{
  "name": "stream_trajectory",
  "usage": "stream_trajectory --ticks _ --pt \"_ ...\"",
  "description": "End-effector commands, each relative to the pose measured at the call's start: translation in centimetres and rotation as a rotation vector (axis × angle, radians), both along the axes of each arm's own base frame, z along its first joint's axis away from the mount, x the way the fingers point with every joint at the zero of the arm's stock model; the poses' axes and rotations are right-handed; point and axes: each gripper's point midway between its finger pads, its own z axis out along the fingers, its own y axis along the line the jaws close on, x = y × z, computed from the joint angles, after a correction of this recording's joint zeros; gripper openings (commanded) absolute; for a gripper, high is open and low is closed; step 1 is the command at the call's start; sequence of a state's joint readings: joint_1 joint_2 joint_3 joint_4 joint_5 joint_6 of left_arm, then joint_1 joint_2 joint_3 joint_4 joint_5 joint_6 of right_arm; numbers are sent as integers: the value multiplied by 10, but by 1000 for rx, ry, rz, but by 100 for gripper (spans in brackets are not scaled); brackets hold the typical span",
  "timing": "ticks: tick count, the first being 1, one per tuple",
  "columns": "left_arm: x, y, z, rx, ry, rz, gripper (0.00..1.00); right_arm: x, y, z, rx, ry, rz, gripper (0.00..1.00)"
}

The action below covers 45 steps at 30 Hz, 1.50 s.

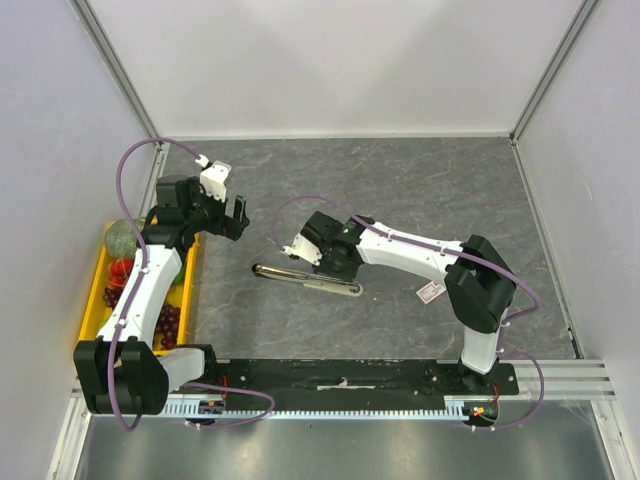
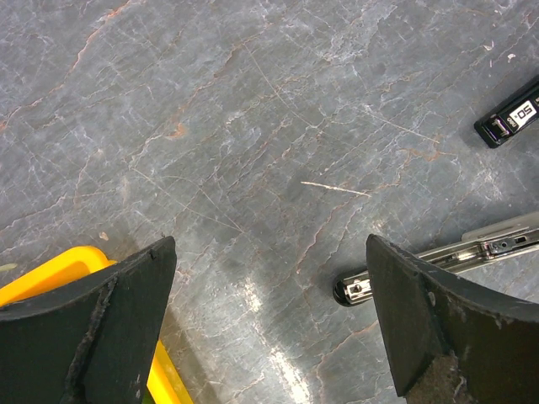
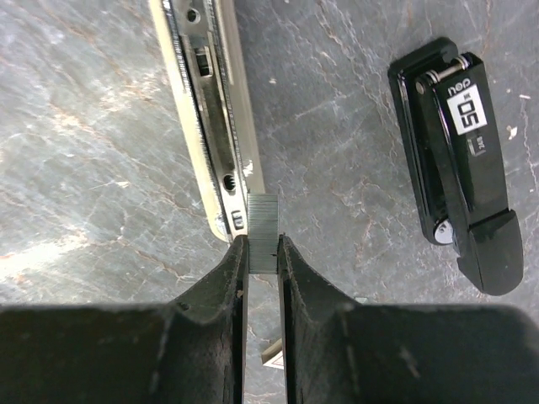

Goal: Load the staples into the stapler
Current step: Install the staple into the stapler.

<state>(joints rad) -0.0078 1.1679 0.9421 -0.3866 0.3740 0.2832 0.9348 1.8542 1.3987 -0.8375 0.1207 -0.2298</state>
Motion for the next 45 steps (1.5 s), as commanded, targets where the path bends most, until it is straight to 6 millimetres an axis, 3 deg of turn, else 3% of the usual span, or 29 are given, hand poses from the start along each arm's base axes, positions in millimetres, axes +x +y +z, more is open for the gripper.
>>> stream_trajectory --ticks 1,3,14,21,22,45 --pt "2 -5 10 -39 -39 -8 99 -13 9 22 67 56 66 19" --pt "2 -6 11 -43 -40 -11 99 -21 6 17 61 119 78 19" --pt "1 -8 11 -53 -36 -19 99 -16 -16 7 41 200 39 18" --pt "0 -8 9 -55 -31 -20 99 -23 -15 3 52 242 41 18" --pt "2 1 9 -53 -32 7 99 -24 -14 3 54 244 42 18" --pt "1 0 6 -68 -21 1 99 -23 -25 -17 -14 252 34 18"
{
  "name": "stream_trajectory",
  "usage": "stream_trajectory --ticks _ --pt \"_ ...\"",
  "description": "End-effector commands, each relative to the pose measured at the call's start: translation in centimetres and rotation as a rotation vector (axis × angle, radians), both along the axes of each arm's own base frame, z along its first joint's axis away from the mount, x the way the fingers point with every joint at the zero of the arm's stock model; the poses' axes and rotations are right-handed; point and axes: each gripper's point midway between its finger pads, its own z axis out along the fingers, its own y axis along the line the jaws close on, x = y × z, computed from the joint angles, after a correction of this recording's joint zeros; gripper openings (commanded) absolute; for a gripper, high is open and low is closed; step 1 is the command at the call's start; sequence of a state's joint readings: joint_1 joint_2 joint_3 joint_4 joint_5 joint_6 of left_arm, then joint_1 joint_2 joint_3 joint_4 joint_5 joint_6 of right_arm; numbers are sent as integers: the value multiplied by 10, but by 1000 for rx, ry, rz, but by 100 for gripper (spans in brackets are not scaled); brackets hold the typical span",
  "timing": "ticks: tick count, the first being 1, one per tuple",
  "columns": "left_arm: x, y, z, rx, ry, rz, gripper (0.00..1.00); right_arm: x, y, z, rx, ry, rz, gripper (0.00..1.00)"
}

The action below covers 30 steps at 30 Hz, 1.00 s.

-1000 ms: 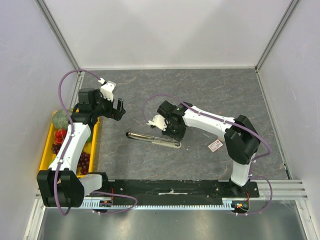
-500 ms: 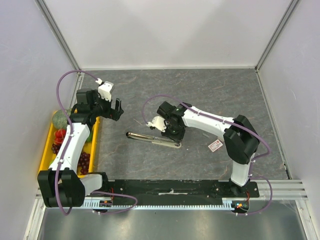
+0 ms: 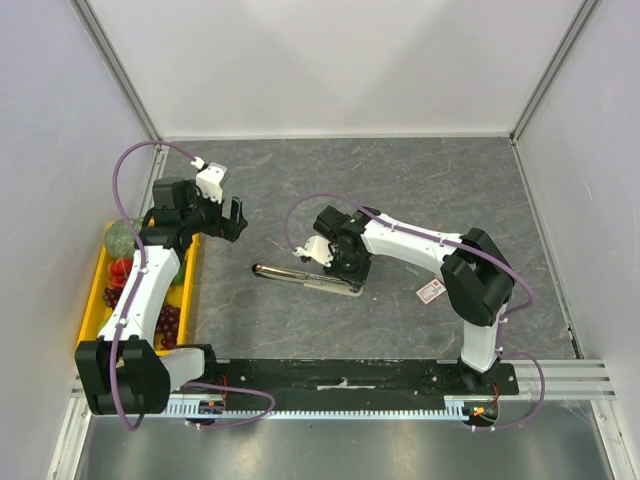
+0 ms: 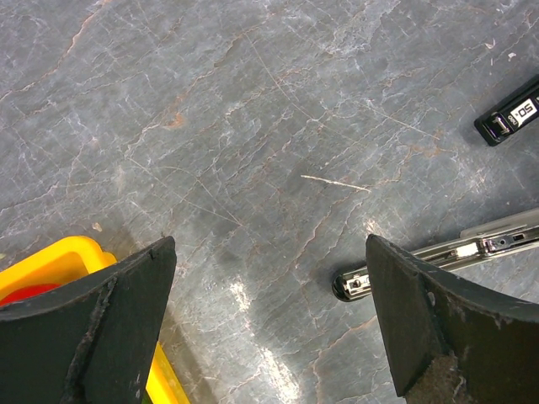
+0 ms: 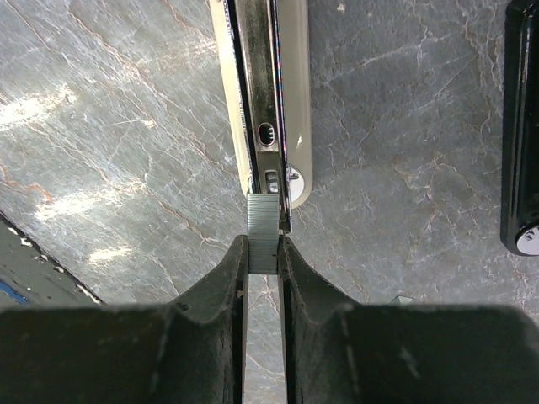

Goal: Load the staples into the stapler
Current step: Install the staple into the stapler.

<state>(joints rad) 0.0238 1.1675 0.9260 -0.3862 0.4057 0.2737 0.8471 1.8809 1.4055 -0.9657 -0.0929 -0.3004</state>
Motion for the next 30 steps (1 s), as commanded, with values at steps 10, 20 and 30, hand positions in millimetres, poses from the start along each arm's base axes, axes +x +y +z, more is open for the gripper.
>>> stream_trajectory --ticks 10,20,30 --pt "4 -4 12 -47 -39 -8 99 8 0 2 -14 -30 11 17" --pt "3 -5 12 -56 -38 -11 99 14 8 12 55 10 -33 16" --pt "3 -5 11 -58 -33 -12 99 13 1 5 34 32 -35 16"
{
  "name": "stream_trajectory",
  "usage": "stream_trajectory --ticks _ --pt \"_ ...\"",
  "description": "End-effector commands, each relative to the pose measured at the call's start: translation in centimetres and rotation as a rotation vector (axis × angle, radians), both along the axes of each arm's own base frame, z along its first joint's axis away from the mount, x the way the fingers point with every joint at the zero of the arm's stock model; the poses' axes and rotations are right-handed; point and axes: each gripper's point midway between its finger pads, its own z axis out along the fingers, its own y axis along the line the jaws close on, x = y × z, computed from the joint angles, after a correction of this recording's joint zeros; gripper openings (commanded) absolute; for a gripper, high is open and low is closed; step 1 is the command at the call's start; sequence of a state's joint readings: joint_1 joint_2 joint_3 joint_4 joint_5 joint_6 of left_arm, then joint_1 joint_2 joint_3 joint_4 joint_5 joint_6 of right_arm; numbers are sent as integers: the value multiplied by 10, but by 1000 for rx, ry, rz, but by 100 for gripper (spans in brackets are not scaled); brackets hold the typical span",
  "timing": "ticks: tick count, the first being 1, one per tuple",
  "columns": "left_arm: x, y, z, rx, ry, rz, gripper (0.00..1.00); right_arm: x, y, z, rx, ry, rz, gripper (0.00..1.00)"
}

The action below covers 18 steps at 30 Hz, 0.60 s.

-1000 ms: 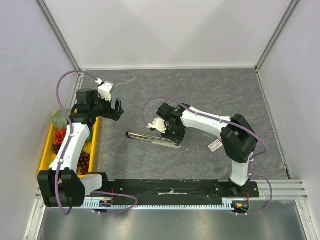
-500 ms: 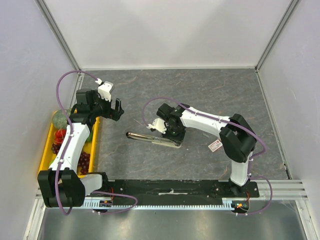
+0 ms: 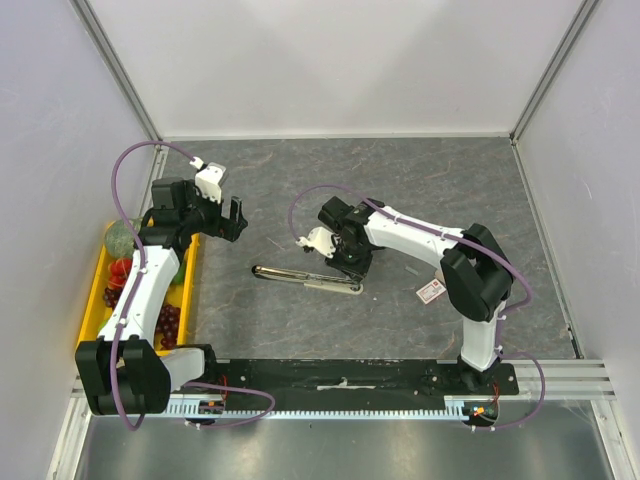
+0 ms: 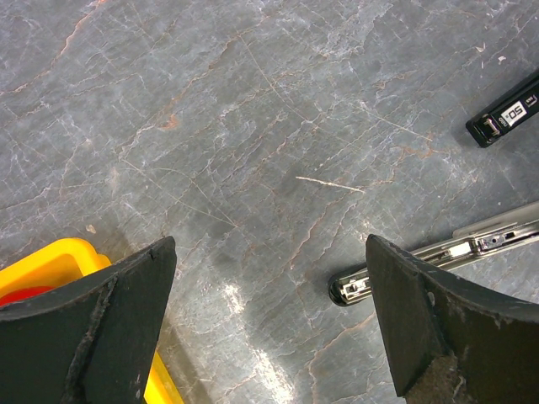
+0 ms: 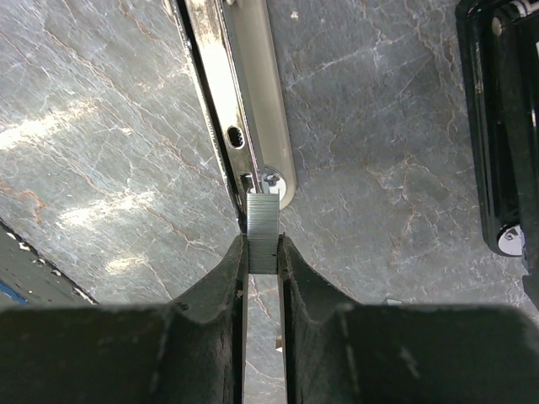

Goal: Load the staples into the stapler
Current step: Install the staple into the stapler.

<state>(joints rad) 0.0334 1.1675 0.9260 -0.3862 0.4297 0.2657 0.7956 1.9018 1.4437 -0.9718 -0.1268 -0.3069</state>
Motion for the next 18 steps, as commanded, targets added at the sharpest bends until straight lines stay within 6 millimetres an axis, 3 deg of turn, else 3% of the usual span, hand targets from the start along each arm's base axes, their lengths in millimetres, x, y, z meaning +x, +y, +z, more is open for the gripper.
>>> stream_trajectory --ticks 1,18 --pt "4 -3 10 -36 -36 -5 99 -2 3 3 4 16 8 16" --pt "3 -3 8 -44 -28 -4 99 4 2 9 -9 -72 76 15"
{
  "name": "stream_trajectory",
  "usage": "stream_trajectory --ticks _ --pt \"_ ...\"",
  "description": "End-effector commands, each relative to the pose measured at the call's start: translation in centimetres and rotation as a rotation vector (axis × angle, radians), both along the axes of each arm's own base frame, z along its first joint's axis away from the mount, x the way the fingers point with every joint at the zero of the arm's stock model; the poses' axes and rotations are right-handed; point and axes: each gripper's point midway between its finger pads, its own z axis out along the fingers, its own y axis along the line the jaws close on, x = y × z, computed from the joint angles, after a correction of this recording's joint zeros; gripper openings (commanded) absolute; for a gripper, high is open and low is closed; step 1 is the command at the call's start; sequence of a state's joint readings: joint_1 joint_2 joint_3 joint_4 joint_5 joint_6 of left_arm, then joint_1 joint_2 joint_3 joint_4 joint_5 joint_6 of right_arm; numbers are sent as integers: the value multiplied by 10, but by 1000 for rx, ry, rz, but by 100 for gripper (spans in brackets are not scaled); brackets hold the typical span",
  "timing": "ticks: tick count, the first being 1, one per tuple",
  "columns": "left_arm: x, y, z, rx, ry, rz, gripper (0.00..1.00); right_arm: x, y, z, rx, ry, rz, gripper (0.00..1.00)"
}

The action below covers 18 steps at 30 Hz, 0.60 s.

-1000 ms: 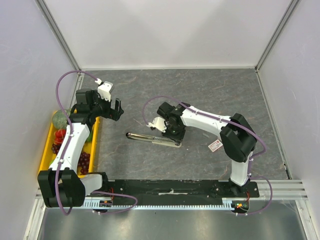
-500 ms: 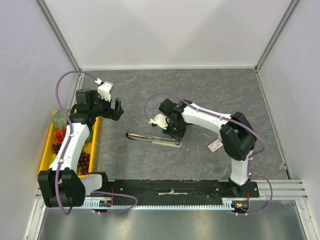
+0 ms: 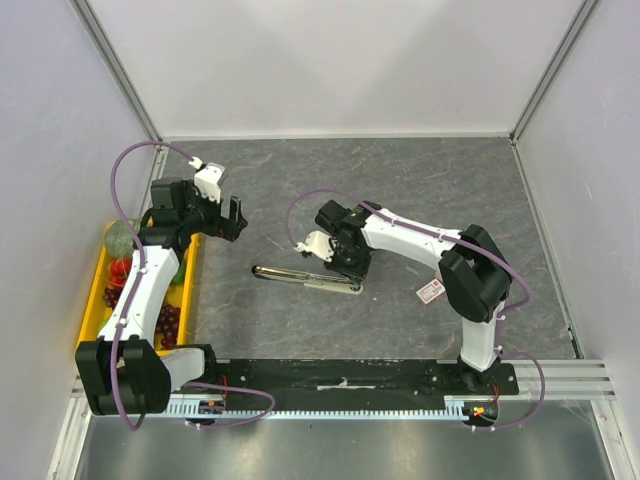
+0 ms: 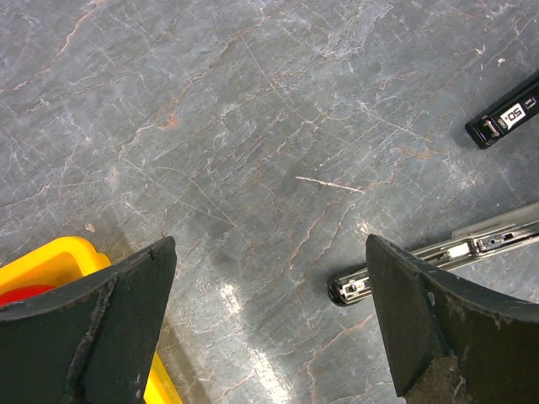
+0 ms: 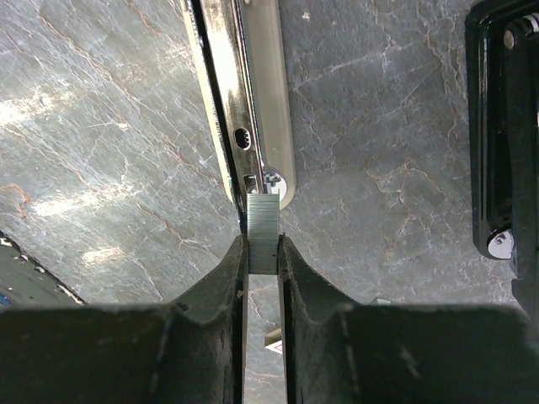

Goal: Load the staples into the stapler
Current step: Install the staple into the stapler.

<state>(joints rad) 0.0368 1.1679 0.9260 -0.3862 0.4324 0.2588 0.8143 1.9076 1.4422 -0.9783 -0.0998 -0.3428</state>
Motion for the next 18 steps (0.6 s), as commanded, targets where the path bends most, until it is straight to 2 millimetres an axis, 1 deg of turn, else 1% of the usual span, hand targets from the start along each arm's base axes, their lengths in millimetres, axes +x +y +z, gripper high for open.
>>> stream_trajectory --ticks 1,4,10,18 --pt "3 -4 8 -37 -30 -9 99 5 4 12 25 -60 32 15" --pt "3 -4 9 -39 -32 -12 99 4 5 14 21 -71 46 15" --pt "3 -5 8 -42 -28 -13 99 3 2 8 -1 -73 56 15" --pt "3 -4 7 -44 -27 -11 99 3 5 16 15 -100 66 15"
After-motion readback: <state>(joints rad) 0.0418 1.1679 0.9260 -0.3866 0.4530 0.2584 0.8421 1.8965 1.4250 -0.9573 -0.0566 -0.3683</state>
